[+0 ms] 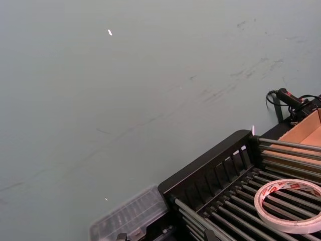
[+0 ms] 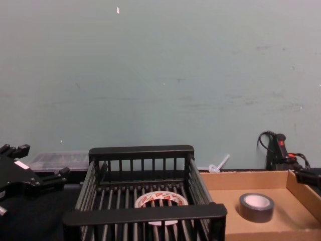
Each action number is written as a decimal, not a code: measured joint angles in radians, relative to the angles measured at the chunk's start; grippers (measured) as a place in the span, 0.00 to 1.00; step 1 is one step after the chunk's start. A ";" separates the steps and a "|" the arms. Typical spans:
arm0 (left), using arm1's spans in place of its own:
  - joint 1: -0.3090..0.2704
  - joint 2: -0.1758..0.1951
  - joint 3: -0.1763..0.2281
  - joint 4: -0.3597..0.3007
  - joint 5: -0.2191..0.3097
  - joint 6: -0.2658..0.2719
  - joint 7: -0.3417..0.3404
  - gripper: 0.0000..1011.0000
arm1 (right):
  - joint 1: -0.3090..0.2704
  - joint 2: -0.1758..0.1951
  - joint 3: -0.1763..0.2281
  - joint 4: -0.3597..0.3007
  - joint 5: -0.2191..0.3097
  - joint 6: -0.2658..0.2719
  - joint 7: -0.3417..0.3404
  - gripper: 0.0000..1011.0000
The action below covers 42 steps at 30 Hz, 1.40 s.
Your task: Pick up the white tape and place it into the black box , Pick up the silver tape and place it into the brown box.
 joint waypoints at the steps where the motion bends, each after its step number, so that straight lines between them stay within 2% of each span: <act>1: 0.000 0.000 0.000 0.000 0.000 0.000 0.000 0.99 | 0.000 0.000 0.000 0.000 0.000 0.000 0.000 0.99; 42: 0.000 0.000 0.000 0.000 0.000 0.000 0.000 0.99 | -0.001 0.002 0.000 -0.003 0.005 0.002 0.000 0.99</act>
